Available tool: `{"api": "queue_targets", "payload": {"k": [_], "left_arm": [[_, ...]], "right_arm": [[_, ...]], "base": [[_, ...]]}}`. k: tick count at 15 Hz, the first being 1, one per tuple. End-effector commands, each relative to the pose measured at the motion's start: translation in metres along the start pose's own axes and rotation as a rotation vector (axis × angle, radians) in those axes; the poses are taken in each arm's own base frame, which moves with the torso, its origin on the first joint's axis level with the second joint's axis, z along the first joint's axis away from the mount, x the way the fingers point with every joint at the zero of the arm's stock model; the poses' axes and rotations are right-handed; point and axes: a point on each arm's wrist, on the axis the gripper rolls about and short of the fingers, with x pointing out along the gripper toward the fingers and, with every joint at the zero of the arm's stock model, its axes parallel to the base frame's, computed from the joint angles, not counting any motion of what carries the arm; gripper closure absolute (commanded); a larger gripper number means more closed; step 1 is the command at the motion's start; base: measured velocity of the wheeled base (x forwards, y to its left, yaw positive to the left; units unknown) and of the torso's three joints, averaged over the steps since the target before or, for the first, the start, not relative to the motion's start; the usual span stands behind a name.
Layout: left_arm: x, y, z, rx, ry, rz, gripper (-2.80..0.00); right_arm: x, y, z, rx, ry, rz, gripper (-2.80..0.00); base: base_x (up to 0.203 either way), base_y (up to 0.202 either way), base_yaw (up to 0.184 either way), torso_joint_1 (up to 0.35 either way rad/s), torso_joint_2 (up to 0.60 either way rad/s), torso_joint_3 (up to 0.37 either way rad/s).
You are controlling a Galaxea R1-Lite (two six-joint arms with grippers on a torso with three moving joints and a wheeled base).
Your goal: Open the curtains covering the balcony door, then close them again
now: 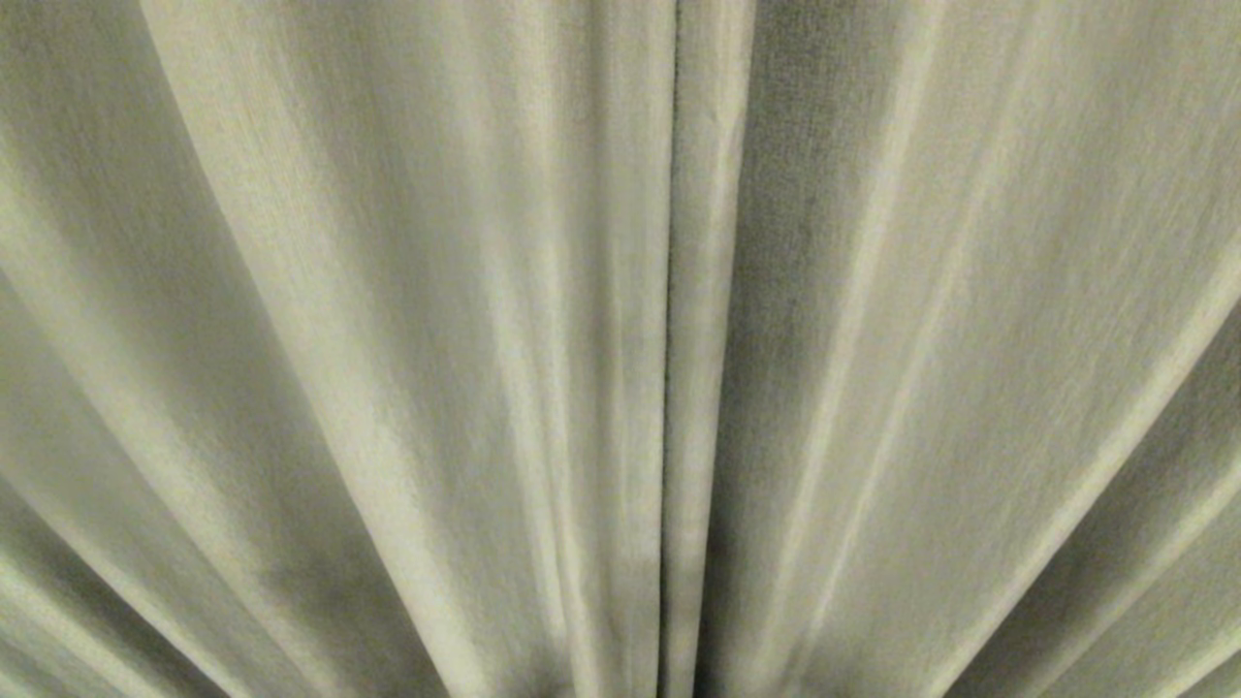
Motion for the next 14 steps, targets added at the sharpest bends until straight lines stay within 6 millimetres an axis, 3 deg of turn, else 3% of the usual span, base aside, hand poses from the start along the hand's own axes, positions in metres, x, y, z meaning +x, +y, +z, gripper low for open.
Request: {"api": "queue_targets", "payload": {"k": [1, 14], "left_arm": [[0.0, 0.0, 0.0001, 0.0, -0.001, 0.001, 0.0], [0.0, 0.0, 0.0001, 0.0, -0.001, 0.001, 0.0]], "right_arm": [[0.0, -0.0001, 0.0, 0.018, -0.001, -0.002, 0.0], [0.0, -0.0001, -0.0001, 0.017, 0.001, -0.002, 0.0]], "base": [[0.0, 0.0, 0.0, 0.0, 0.0, 0.0], [0.0, 0.0, 0.0, 0.0, 0.0, 0.0]]}}
